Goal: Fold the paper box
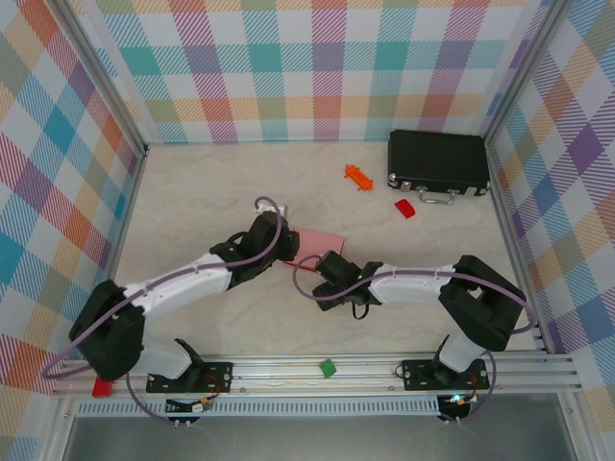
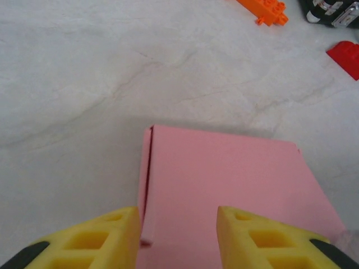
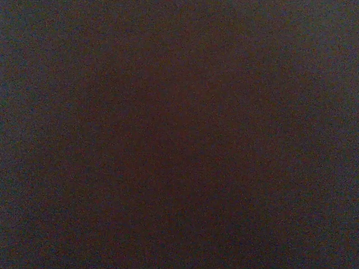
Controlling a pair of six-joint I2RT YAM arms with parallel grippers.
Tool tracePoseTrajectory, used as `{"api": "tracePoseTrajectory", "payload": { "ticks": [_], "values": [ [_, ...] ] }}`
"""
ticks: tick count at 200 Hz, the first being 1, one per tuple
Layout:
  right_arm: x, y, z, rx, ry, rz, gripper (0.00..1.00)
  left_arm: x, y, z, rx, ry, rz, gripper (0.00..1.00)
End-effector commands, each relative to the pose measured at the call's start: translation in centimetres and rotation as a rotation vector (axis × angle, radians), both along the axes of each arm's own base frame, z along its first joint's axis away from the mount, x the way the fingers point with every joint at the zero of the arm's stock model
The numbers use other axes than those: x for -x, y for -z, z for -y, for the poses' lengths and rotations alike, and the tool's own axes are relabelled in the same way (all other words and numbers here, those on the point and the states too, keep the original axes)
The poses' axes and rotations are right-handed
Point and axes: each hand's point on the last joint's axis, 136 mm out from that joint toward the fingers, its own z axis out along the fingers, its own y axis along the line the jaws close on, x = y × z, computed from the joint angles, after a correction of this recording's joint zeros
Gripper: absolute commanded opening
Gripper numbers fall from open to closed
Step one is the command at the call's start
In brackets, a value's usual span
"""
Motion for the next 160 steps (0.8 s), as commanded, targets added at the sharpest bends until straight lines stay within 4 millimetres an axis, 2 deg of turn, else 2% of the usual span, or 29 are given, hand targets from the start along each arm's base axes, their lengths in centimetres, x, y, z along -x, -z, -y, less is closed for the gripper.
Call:
{"api": "tracePoseTrajectory", "payload": {
  "ticks": [1, 28, 43, 50, 72, 100, 127, 160],
  "values": [
    [0.2, 0.0, -0.5, -0.004, 0.001, -0.015, 0.83, -1.3, 1.3, 0.5, -0.032, -0.002, -0.057, 0.35],
    [0.2, -0.7, -0.4, -0.019, -0.004, -0.002, 0.83, -1.7, 4.1, 1.8, -0.087, 0.048, -0.156, 0.33],
    [0.3, -1.2, -0.2, -0.025, -0.006, 0.011, 0.83, -1.6, 5.8, 2.0, -0.122, 0.054, -0.207, 0.29],
    [0.3, -1.5, -0.1, -0.032, -0.007, 0.018, 0.84, -1.0, 7.0, 1.5, -0.150, 0.055, -0.250, 0.28],
    [0.5, -2.6, 0.1, -0.068, -0.015, 0.040, 0.85, -0.4, 8.9, 1.0, -0.177, 0.040, -0.292, 0.28],
    [0.6, -4.0, 0.1, -0.112, -0.012, 0.070, 0.85, 0.1, 10.3, 0.7, -0.181, 0.031, -0.325, 0.29],
    [-0.2, -5.1, 0.7, -0.151, 0.049, 0.095, 0.84, 0.3, 9.6, 0.9, -0.155, 0.024, -0.318, 0.32],
    [-1.5, -6.0, 1.0, -0.294, 0.127, 0.034, 0.82, 0.1, 6.5, 1.0, -0.094, 0.019, -0.256, 0.39]
  ]
}}
